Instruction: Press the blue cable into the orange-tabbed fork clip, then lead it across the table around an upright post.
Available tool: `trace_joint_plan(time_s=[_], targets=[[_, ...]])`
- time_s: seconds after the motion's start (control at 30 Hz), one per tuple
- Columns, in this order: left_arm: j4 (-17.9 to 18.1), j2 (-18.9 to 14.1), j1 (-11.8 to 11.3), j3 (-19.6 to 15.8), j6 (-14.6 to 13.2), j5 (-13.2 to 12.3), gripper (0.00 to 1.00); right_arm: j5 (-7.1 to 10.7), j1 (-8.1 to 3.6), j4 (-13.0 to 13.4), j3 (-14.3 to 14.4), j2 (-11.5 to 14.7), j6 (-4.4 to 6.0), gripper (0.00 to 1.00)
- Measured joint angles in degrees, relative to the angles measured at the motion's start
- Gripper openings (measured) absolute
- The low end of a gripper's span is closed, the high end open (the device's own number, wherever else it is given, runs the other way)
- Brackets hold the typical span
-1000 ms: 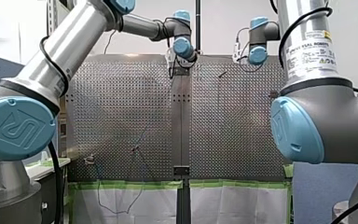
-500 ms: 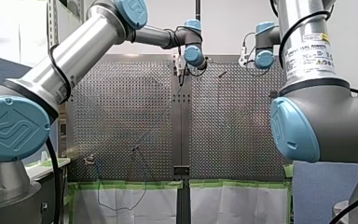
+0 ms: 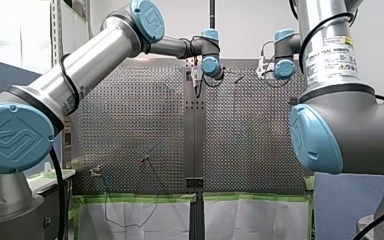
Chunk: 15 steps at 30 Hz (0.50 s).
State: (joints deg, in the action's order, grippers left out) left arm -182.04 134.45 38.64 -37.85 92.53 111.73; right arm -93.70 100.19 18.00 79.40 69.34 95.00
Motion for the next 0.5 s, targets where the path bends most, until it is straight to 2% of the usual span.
trace_joint_plan(time_s=[0.27, 0.5], targets=[[2.0, 0.1, 0.0, -4.0, -0.1, -0.3, 0.0, -0.07, 0.69, 2.1, 2.9, -0.8, -0.04, 0.0], [2.6, 0.0, 0.1, -5.7, -0.1, -0.1, 0.0, 0.06, 1.66, 2.8, 4.8, -3.2, -0.46, 0.0]])
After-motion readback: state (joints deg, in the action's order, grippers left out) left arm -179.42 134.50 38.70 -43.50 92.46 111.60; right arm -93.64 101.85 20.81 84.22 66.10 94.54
